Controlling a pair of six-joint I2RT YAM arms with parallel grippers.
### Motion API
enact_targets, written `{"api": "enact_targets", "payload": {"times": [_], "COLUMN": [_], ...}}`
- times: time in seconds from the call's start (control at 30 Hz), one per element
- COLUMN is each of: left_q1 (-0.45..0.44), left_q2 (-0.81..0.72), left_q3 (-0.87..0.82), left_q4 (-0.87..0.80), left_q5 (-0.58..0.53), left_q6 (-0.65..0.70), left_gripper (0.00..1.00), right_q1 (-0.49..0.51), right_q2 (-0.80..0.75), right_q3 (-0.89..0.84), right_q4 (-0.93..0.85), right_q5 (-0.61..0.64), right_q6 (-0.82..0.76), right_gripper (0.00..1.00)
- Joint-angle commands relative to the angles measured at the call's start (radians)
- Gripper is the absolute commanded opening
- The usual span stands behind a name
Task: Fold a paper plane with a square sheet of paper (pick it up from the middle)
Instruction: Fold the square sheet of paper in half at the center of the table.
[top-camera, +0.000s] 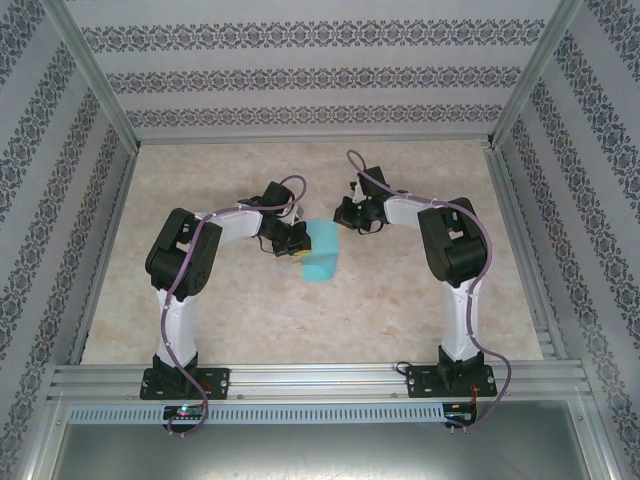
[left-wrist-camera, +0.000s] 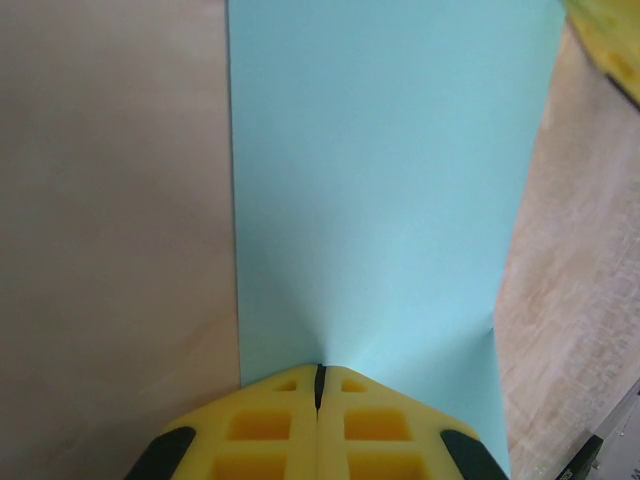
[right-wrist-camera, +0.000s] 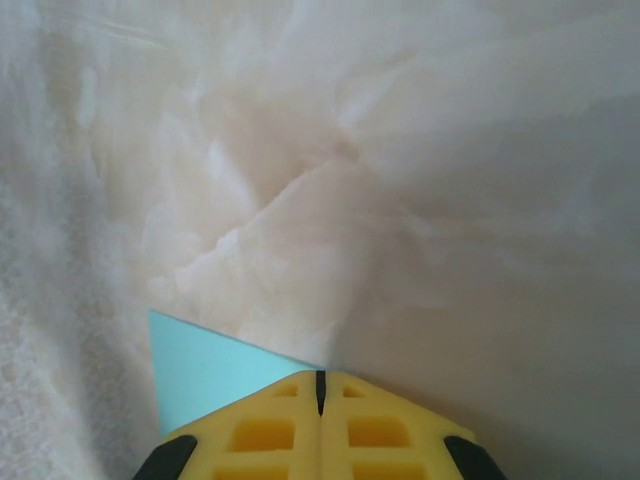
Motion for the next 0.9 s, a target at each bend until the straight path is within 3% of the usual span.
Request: {"api": "enact_targets", "payload": {"times": [0.0,0.23,0.4,0.57,0.87], "left_q1": [-0.025,-0.027,-0.027,-0.027,-0.027], "left_q2": [0.133,0.135,0.141,0.138,0.145], "left_q3": [-0.109,-0.112,-0.114,-0.124,-0.125], "left_q4": [-0.223,-0.214,-0.205,-0.191,-0.183], "left_q5": [-0.211,-0.210,-0.208,-0.213,-0.210], "left_q6": [0.005,0.001,-0.002,-0.016,-0.031], "left_gripper": [0.00,0.00,0.00,0.00,0.00], "right_q1": [-0.041,-0.037,0.033,0.113,0.148], "right_q2": [0.011,-0.133,-0.247,-0.257,-0.210], "right_q3": [0.036,-0.042,-0.178,-0.258,-0.291], "right_q4": [-0.050,-0.028,-0.007,-0.004,-0.023], "right_q5": [0.073,0.030,-0.042,-0.093,-0.175], "right_q6": [-0.030,0.009,0.051,0.079,0.036], "right_gripper": [0.00,0.00,0.00,0.00,0.00]}}
